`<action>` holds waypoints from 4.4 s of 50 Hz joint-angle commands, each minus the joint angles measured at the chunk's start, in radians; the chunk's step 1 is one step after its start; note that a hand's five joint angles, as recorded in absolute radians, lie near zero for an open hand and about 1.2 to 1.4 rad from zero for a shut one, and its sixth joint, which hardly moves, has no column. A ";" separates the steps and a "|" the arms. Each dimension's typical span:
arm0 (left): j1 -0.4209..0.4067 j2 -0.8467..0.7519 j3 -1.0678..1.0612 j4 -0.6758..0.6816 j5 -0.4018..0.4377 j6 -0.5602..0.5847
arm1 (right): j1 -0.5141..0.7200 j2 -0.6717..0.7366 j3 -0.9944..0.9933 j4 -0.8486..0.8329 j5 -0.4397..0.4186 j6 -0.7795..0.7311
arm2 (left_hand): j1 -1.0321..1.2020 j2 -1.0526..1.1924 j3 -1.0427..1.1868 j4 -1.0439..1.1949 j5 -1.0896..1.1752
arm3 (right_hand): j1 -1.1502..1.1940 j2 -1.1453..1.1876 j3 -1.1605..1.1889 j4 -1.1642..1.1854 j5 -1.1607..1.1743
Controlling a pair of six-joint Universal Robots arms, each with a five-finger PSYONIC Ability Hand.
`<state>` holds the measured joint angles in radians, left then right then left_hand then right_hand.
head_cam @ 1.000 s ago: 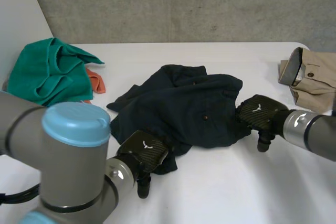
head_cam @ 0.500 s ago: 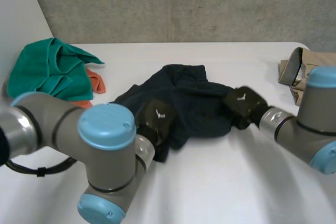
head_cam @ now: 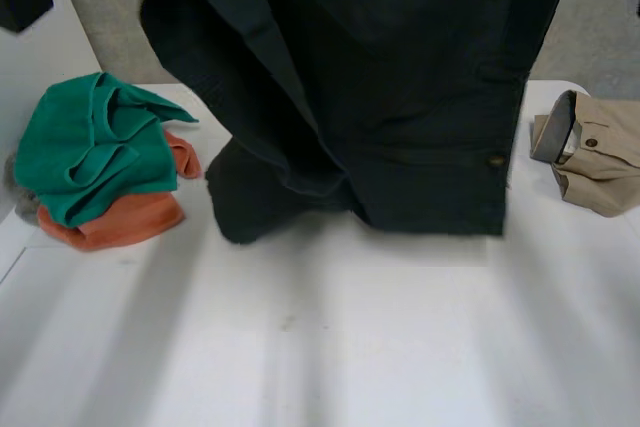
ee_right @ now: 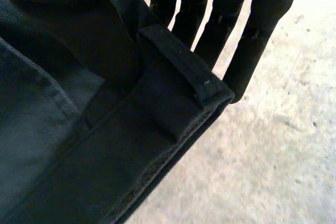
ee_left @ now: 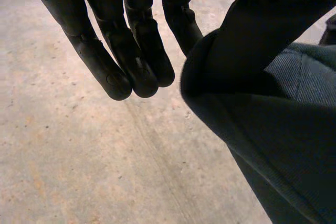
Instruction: Fold the laundry.
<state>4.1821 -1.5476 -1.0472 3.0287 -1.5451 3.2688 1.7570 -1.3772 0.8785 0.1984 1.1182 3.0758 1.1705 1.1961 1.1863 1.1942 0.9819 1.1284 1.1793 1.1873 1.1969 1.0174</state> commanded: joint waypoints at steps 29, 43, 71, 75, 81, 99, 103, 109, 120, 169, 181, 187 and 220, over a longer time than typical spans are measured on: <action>-0.016 -1.119 0.975 -0.001 -0.047 -0.043 | 0.254 0.791 -0.247 -0.613 0.631 -0.319 | -0.996 -1.022 -1.012 -1.020 -0.982 | -0.954 -1.005 -1.013 -1.022 -1.017; -0.040 -0.692 0.376 0.015 -0.089 0.046 | 0.102 0.488 -0.098 -0.101 0.246 -0.215 | -0.996 -1.022 -1.012 -1.020 -0.982 | -0.954 -1.005 -1.013 -1.022 -1.017; -0.201 -0.344 -0.605 -0.156 0.194 0.198 | -0.238 0.253 0.588 0.360 -0.169 -1.003 | -0.311 -0.337 -0.327 -0.335 -0.297 | 0.103 0.052 0.044 0.034 0.039; -0.203 -0.411 -0.574 -0.099 0.152 0.180 | -0.243 0.288 0.611 0.331 -0.175 -1.029 | -0.484 -0.510 -0.500 -0.508 -0.470 | 0.097 0.046 0.038 0.029 0.034; -0.201 -0.534 -0.416 -0.073 0.083 0.163 | -0.218 0.354 0.590 0.204 -0.215 -0.967 | -0.584 -0.610 -0.600 -0.608 -0.570 | -0.195 -0.246 -0.254 -0.264 -0.259; -0.206 -0.804 0.116 -0.111 -0.096 0.221 | -0.117 0.397 0.605 -0.336 -0.252 -0.632 | -0.825 -0.851 -0.841 -0.849 -0.811 | -0.522 -0.573 -0.581 -0.591 -0.586; -0.212 -0.851 0.185 -0.143 -0.121 0.269 | -0.103 0.403 0.608 -0.405 -0.215 -0.588 | -0.831 -0.856 -0.847 -0.855 -0.817 | -0.525 -0.576 -0.584 -0.594 -0.589; -0.221 -0.905 0.245 -0.142 -0.132 0.324 | -0.076 0.431 0.602 -0.476 -0.157 -0.583 | -0.881 -0.906 -0.897 -0.904 -0.867 | -0.543 -0.594 -0.602 -0.611 -0.606; -0.238 -1.002 0.294 -0.027 -0.135 0.469 | -0.007 0.526 0.553 -0.646 0.014 -0.580 | -0.740 -0.766 -0.756 -0.764 -0.726 | -0.531 -0.582 -0.590 -0.600 -0.595; -0.105 -0.600 0.048 -0.263 0.007 0.439 | 0.055 0.300 0.447 0.182 0.032 -0.717 | 0.174 0.148 0.158 0.150 0.188 | 0.268 0.217 0.209 0.199 0.204; -0.112 -0.421 -0.120 -0.366 -0.069 0.157 | 0.098 0.322 0.451 0.084 0.130 -0.528 | -0.810 -0.836 -0.826 -0.834 -0.796 | 0.268 0.217 0.209 0.199 0.204; -0.171 -0.275 -0.362 -0.334 -0.076 0.140 | 0.107 0.339 0.451 0.012 0.167 -0.450 | -0.848 -0.874 -0.864 -0.872 -0.834 | 0.268 0.217 0.209 0.199 0.204; -0.353 -0.572 -0.471 -0.053 -0.263 0.173 | 0.102 0.348 0.499 -0.048 0.207 -0.393 | -0.353 -0.379 -0.369 -0.377 -0.339 | 0.268 0.217 0.209 0.199 0.204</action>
<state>3.8471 -2.0671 -1.5427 2.9556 -1.8011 3.4410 1.8636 -1.0251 1.3776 0.1502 1.3284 2.6804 0.5220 0.5154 0.5121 0.5175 0.3429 1.1437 1.1933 1.2076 1.1964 0.9925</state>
